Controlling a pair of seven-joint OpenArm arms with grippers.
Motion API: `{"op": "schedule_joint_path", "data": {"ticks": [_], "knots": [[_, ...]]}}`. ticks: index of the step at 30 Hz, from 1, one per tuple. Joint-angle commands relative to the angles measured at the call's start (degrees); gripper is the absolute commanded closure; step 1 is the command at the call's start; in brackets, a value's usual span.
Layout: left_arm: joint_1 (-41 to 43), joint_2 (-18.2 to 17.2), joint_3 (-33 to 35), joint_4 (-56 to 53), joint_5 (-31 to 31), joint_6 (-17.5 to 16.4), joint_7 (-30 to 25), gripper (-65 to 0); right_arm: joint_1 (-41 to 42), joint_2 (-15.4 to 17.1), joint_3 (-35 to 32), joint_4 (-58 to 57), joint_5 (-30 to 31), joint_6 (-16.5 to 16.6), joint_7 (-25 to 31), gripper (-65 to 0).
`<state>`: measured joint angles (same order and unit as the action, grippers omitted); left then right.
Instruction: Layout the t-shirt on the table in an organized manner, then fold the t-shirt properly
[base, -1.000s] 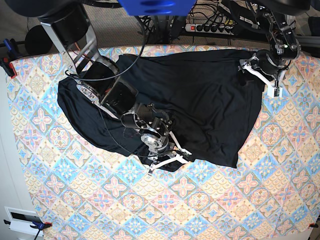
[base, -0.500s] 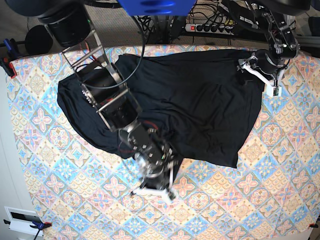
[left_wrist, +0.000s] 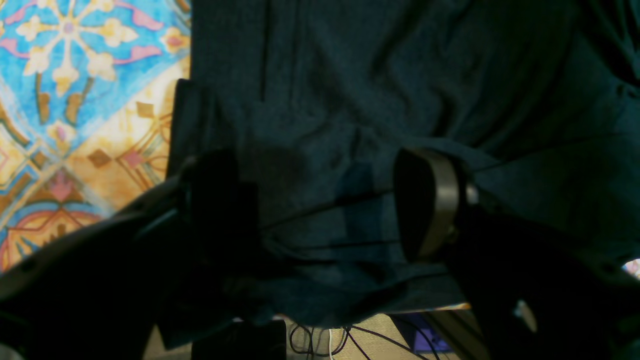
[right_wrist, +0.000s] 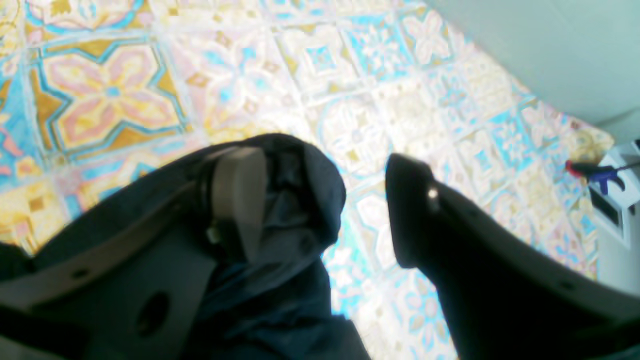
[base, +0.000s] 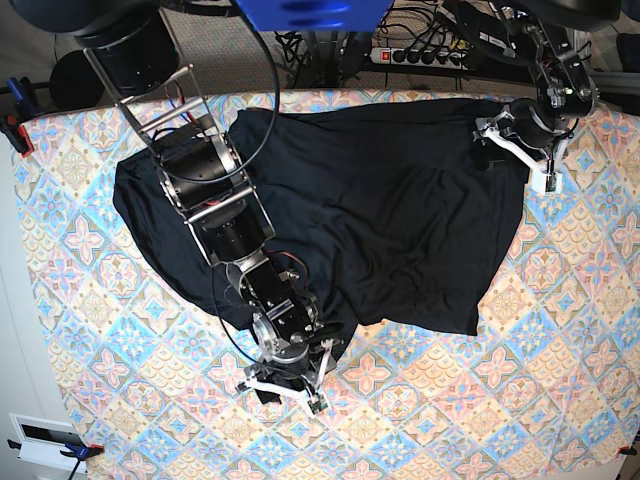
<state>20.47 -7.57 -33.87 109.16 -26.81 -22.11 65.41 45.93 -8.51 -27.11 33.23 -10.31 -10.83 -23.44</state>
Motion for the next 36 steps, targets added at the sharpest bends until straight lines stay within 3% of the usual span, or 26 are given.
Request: {"op": "schedule_joint_path", "data": {"ticks": [1, 6, 9, 12, 30, 36], "knots": [[-0.03, -0.47, -0.29, 0.86, -0.58, 0.0, -0.92, -45.0, 1.5, -0.49, -1.5, 0.92, -0.2, -0.29, 0.8, -37.4], [-0.03, -0.47, -0.2, 0.86, -0.4, 0.0, -0.92, -45.0, 1.06, -0.49, -16.27, 0.74, -0.02, -0.2, -2.27, -37.5], [-0.12, -0.47, -0.2, 0.86, -0.4, 0.0, -0.92, -45.0, -1.58, -0.49, -21.46, 0.83, 0.06, 4.1, -3.5, -37.5], [-0.12, -0.47, -0.2, 0.86, -0.49, 0.0, -0.92, -45.0, -3.25, -0.49, -21.19, 0.83, 0.06, 6.92, -3.33, -37.4], [-0.12, -0.47, -0.2, 0.86, -0.31, 0.0, -0.92, -45.0, -6.94, -0.49, -18.73, 0.74, 1.91, 7.01, -2.62, -37.3], [-0.03, -0.47, -0.2, 0.86, -0.31, 0.0, -0.92, -45.0, -8.0, -0.49, -19.35, 1.89, 1.82, 7.09, -7.37, -37.3]]}}
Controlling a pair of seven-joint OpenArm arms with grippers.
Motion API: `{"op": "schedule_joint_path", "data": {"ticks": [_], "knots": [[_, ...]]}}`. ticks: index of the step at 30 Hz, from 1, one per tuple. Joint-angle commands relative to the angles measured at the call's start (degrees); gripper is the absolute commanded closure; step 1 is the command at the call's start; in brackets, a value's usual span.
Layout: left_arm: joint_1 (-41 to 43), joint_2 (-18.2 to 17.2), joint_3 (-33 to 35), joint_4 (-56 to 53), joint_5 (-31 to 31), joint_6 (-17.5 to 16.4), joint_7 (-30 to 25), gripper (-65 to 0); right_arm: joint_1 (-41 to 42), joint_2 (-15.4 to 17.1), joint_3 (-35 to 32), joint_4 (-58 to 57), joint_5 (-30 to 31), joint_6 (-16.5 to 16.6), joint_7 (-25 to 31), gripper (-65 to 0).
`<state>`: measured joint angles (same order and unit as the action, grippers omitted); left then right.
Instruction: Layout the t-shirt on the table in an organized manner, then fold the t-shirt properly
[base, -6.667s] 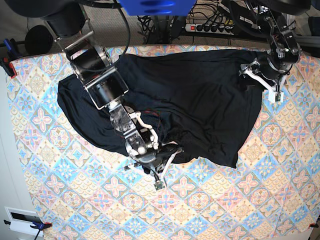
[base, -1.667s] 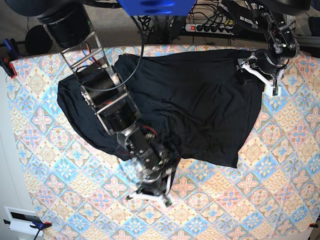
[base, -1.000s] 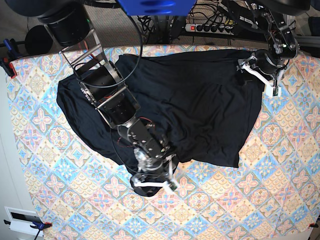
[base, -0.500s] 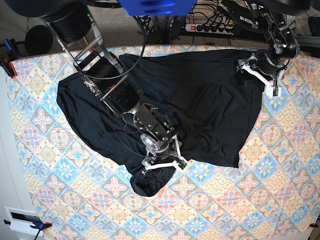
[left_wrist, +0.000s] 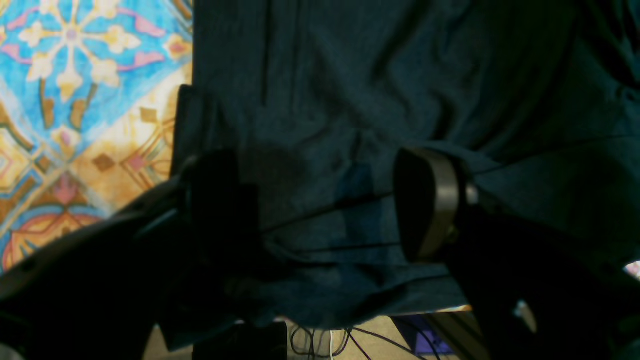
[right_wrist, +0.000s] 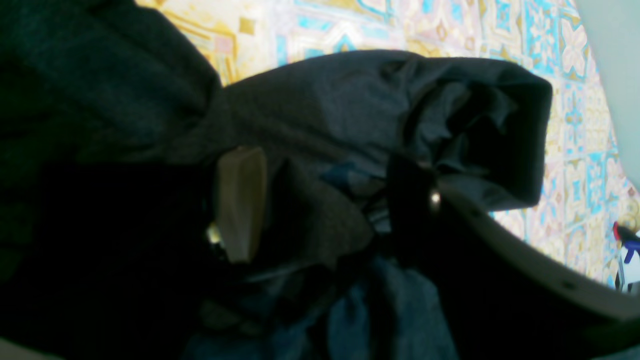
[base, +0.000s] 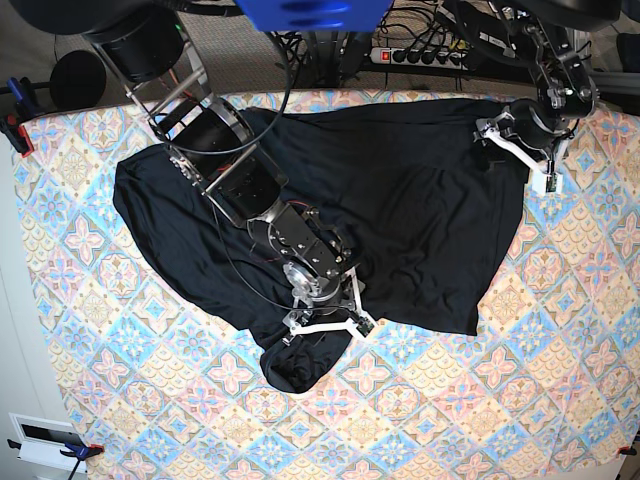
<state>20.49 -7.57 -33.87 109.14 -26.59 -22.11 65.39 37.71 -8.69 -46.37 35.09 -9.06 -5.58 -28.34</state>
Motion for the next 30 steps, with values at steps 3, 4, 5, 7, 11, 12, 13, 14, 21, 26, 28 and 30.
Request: {"op": "schedule_joint_path", "data": {"ticks": [3, 4, 5, 7, 11, 12, 13, 14, 21, 26, 28, 30], "knots": [[-0.05, -0.47, -0.29, 0.88, -0.53, 0.0, -0.9, -45.0, -0.92, -0.31, -4.93, 3.81, 0.75, 1.85, -5.64, -37.3], [-0.05, -0.47, -0.29, 0.88, -0.44, 0.0, -0.9, -45.0, -0.92, -0.31, -6.77, 5.3, 0.84, 1.94, -6.96, -37.3], [-0.05, -0.47, -0.29, 0.88, -0.44, 0.0, -0.9, -45.0, -1.1, -0.31, -8.27, 6.89, 0.93, 2.46, -8.45, -37.3], [-0.05, -0.47, -0.29, 0.88, -0.44, 0.0, -0.9, -45.0, -2.51, -0.31, -10.38, 10.05, 0.93, 6.68, -11.53, -37.2], [-0.05, -0.47, -0.29, 0.88, -0.44, 0.0, -0.9, -45.0, -5.76, 1.17, -11.34, 16.82, 0.93, 13.28, -16.1, -32.0], [-0.05, -0.47, -0.29, 0.88, -0.44, 0.0, -0.9, -45.0, -5.76, 1.61, -11.52, 18.4, 0.93, 14.24, -17.24, -30.1], [-0.05, -0.47, -0.29, 0.88, -0.44, 0.0, -0.9, -45.0, -5.93, 1.79, -11.52, 19.9, 0.93, 15.21, -18.21, -28.4], [-0.05, -0.47, -0.29, 0.88, -0.44, 0.0, -0.9, -45.0, -5.93, 2.23, -11.52, 21.22, 0.93, 16.09, -19.09, -26.2], [-0.05, -0.47, -0.29, 0.88, -0.44, 0.0, -0.9, -45.0, -5.93, 3.9, -10.73, 27.37, 1.02, 16.88, -20.06, -17.8], [-0.05, -0.47, -0.2, 0.88, -0.44, 0.0, -0.9, -45.0, -5.93, 4.69, -1.41, 29.66, 1.02, 16.88, -19.88, -17.7], [-0.05, -0.47, -0.2, 0.88, -0.44, 0.0, -0.9, -45.0, -5.85, 4.69, 3.69, 29.22, 1.02, 16.88, -19.62, -17.8], [-0.05, -0.47, -0.2, 0.88, -0.44, 0.0, -0.9, -45.0, -5.67, 4.51, 8.44, 29.13, 1.02, 16.79, -19.53, -17.8]]}}
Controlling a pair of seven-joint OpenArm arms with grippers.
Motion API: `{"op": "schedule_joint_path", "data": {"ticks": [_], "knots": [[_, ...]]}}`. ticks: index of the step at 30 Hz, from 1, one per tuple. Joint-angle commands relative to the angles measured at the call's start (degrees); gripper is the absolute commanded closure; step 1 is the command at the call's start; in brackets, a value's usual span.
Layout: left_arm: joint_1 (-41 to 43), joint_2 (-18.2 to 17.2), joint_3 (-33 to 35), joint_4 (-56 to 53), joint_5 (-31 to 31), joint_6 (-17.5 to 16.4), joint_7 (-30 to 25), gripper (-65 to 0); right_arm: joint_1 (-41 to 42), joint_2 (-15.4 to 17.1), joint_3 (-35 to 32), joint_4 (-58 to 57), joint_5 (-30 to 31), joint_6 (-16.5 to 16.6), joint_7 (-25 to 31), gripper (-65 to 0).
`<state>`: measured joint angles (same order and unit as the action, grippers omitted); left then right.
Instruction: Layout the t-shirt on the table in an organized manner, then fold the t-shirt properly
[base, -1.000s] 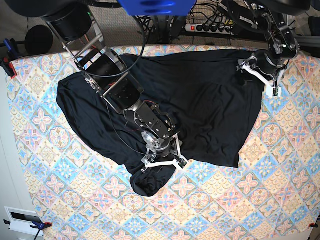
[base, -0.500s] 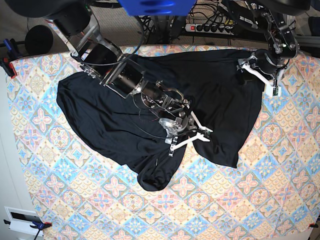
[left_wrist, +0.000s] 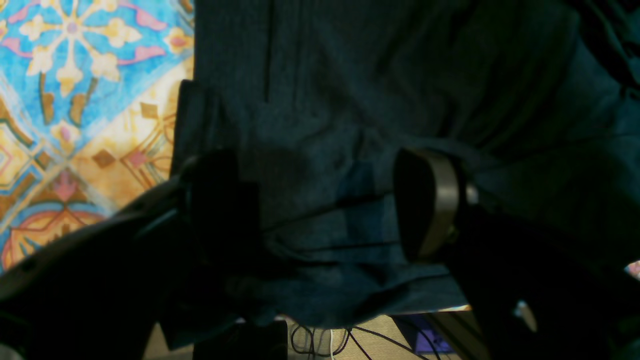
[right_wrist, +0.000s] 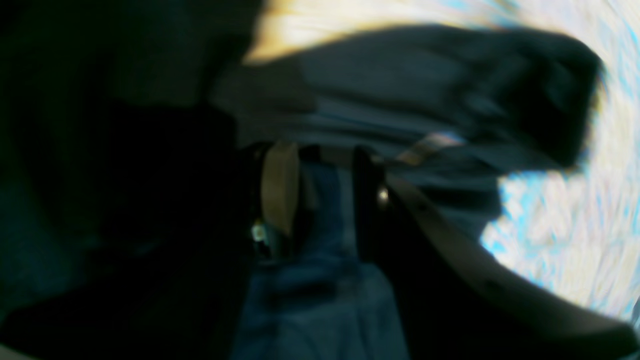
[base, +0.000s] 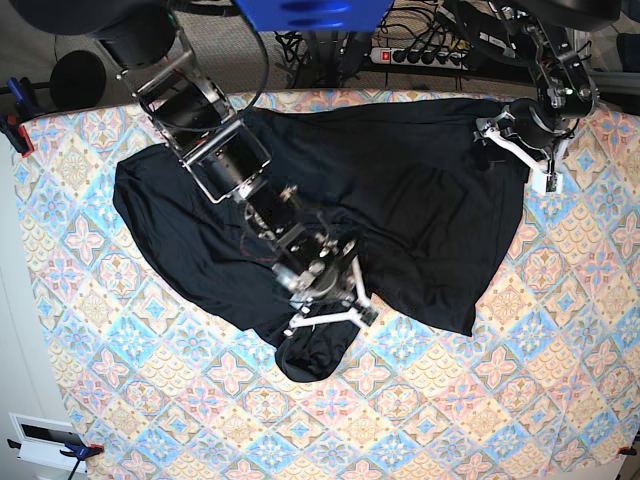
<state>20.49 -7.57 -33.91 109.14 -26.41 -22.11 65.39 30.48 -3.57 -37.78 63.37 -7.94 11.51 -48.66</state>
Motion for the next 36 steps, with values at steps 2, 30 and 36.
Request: {"op": "schedule_joint_path", "data": {"ticks": [2, 30, 36], "knots": [[-0.05, -0.47, -0.15, 0.88, -0.62, 0.0, -0.9, -45.0, 1.65, -1.92, 5.12, 0.93, -0.1, -0.39, 2.38, -17.8], [0.04, -0.47, -0.15, 0.79, -0.62, 0.0, -0.9, -45.0, 4.55, -5.43, 19.01, -16.65, 20.74, -6.1, 12.66, -34.9], [-0.05, -0.47, -0.15, 0.79, -0.62, 0.0, -0.9, -45.0, 4.64, -5.43, 15.14, -13.57, 20.74, -6.19, 12.93, -34.9]]}}
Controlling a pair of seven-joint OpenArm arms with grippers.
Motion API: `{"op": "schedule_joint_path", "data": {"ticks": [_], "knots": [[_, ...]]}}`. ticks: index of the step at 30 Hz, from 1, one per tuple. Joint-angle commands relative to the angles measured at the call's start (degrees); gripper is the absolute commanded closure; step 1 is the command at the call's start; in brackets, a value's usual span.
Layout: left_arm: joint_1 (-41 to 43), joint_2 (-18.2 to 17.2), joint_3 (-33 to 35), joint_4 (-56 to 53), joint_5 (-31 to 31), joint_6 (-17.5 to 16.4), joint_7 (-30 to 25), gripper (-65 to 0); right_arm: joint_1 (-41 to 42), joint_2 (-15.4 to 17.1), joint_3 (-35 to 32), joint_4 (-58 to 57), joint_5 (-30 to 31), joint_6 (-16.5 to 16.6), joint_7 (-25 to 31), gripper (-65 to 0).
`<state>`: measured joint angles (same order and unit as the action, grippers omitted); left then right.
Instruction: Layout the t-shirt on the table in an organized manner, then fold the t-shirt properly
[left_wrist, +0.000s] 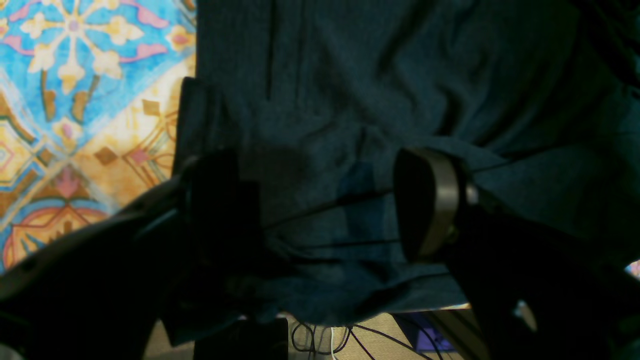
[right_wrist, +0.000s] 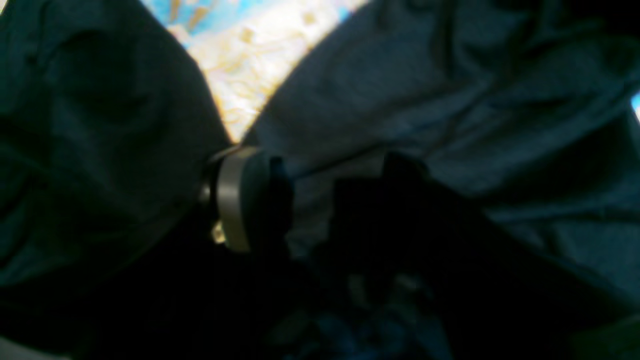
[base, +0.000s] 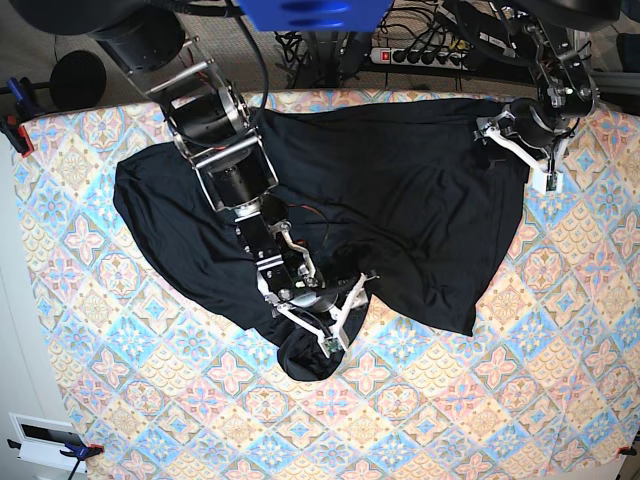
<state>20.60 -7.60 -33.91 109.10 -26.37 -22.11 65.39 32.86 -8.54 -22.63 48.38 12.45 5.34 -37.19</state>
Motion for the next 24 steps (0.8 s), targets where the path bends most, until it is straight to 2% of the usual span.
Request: {"op": "schedule_joint_path", "data": {"ticks": [1, 6, 9, 17, 24], "knots": [[-0.16, -0.45, -0.15, 0.84, -0.66, 0.0, -0.9, -45.0, 2.26, -0.46, -0.09, 2.21, 0.34, -0.03, 1.45, -34.9], [-0.16, -0.45, -0.15, 0.84, -0.66, 0.0, -0.9, -45.0, 2.26, -0.46, -0.62, 2.21, 0.34, -0.03, 1.63, -34.9], [-0.16, -0.45, -0.24, 0.84, -0.66, 0.0, -0.9, -45.0, 2.26, -0.46, -2.03, 1.77, 0.34, -0.03, 4.18, -34.9], [-0.07, -0.45, -0.24, 0.84, -0.66, 0.0, -0.9, -45.0, 2.17, -0.46, -2.55, -8.25, 0.26, -0.03, 10.68, -34.9], [-0.07, -0.45, -0.24, 0.84, -0.66, 0.09, -0.9, -45.0, 2.17, -0.46, -2.55, -8.78, 0.26, -0.03, 10.6, -34.7]]}}
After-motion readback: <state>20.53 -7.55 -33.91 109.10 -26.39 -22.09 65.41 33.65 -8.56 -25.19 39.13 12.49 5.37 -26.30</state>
